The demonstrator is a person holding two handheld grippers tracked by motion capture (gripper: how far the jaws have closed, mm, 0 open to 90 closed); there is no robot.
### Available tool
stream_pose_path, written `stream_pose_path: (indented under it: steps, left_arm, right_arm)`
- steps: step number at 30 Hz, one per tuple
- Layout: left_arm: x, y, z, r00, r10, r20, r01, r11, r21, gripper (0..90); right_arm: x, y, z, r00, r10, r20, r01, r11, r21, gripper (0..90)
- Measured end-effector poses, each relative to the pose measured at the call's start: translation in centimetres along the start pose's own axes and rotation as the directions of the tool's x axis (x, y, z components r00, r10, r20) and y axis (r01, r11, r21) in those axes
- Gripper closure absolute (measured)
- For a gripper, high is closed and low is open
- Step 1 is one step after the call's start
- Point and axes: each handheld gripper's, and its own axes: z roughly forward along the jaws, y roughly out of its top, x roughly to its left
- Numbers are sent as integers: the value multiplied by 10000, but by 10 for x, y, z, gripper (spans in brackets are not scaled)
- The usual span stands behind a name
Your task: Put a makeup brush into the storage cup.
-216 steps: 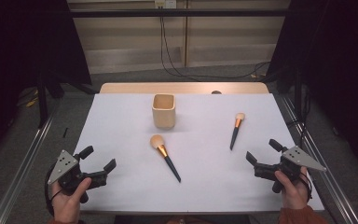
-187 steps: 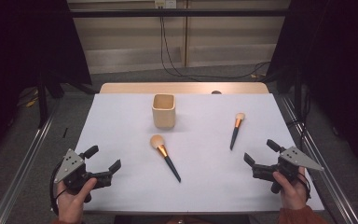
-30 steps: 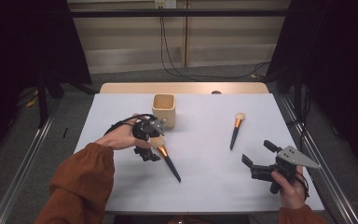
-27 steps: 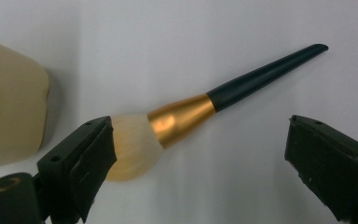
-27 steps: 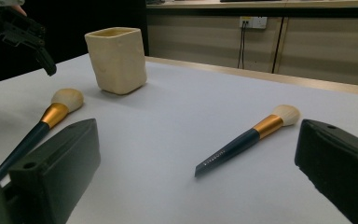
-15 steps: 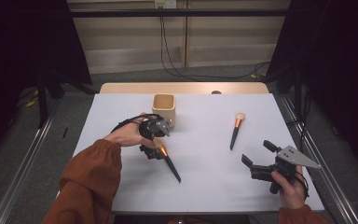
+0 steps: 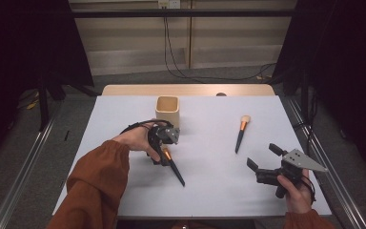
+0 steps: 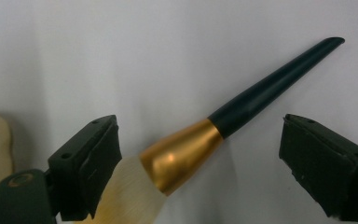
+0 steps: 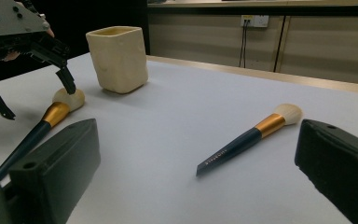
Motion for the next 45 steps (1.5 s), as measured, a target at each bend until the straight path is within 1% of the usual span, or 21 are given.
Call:
stream_pose_path:
  steps: [1, 3, 4, 5, 11, 13, 15, 16, 17, 18, 21, 22, 23, 26, 28, 30, 34, 35, 38, 44, 45]
  left_arm:
    - [-1, 0, 2, 9999, -81, 148, 80, 10000, 52, 115]
    - [-1, 1, 5, 9995, -26, 323, 20, 9999, 170, 114]
    - [0, 1, 7, 9994, 81, 336, -90, 9996, 261, 121]
    - [-1, 2, 8, 9996, -9, 296, -1, 9994, 336, 125]
    - [0, 3, 13, 9991, 176, 390, -197, 9983, 547, 147]
    - [0, 3, 14, 9988, 61, 476, -88, 9984, 562, 170]
    - [1, 2, 15, 9984, 158, 534, -191, 9979, 618, 182]
    - [1, 2, 16, 9974, 212, 686, -255, 9977, 620, 185]
    - [0, 2, 17, 9976, 154, 682, -202, 9972, 713, 185]
    - [0, 2, 17, 9975, 218, 667, -271, 9964, 798, 185]
    - [0, 2, 18, 9982, 164, 580, -210, 9965, 805, 199]
    - [1, 2, 19, 9987, 46, 516, -93, 9959, 897, 199]
    - [1, 2, 20, 9987, 81, 495, -129, 9951, 978, 199]
    - [1, 2, 24, 9988, 54, 477, -106, 9939, 1096, 229]
    - [2, 2, 25, 9982, 191, 567, -259, 9922, 1215, 258]
    - [1, 1, 26, 9988, -29, 492, -28, 9934, 1150, 279]
    - [3, -2, 22, 9990, -164, 424, 107, 9911, 1326, 376]
    - [3, -3, 21, 9992, -92, 398, 39, 9913, 1315, 393]
    - [4, -5, 19, 9992, -167, 369, 113, 9900, 1403, 452]
    - [4, -5, 18, 9992, -159, 360, 104, 9885, 1506, 492]
    - [4, -6, 18, 9987, -261, 442, 191, 9880, 1533, 509]
  right_arm:
    - [0, 0, 0, 10000, -23, -10, 23, 10000, 28, 0]
    - [0, 0, 0, 10000, -30, -14, 30, 10000, 23, 0]
    - [0, 0, 0, 10000, -33, -9, 33, 10000, 23, 0]
    - [0, 0, 0, 10000, -21, -14, 21, 10000, 28, 0]
    - [0, 0, 0, 10000, -13, -22, 13, 10000, 36, 0]
    - [0, 0, 0, 10000, -21, -24, 21, 10000, 31, 0]
    - [0, 0, 0, 10000, 23, -20, -23, 10000, 21, 0]
    - [0, 0, 0, 10000, 21, -19, -21, 10000, 18, 0]
    - [0, 0, 0, 10000, 23, -17, -23, 10000, 18, 0]
    - [0, 0, 0, 10000, 26, -15, -26, 10000, 23, 0]
    - [0, 0, 0, 10000, 17, -21, -17, 10000, 24, 0]
    - [0, 0, 0, 10000, -9, -24, 9, 10000, 37, 0]
    - [0, 0, 0, 10000, -9, -24, 9, 10000, 37, 0]
    - [0, 0, 0, 10000, 18, -21, -18, 10000, 13, 0]
    - [0, 0, 0, 10000, 24, -18, -24, 10000, 25, 0]
    - [0, 0, 0, 10000, 14, -12, -14, 10000, 13, 0]
    - [0, 0, 0, 10000, 23, -16, -23, 10000, 27, 0]
    - [0, 0, 0, 10000, 29, -19, -29, 10000, 31, 0]
    - [0, 0, 0, 10000, 11, -22, -11, 10000, 20, 0]
    - [0, 0, 0, 10000, 16, -21, -16, 10000, 21, 0]
    - [0, 0, 0, 10000, 15, -20, -15, 10000, 25, 0]
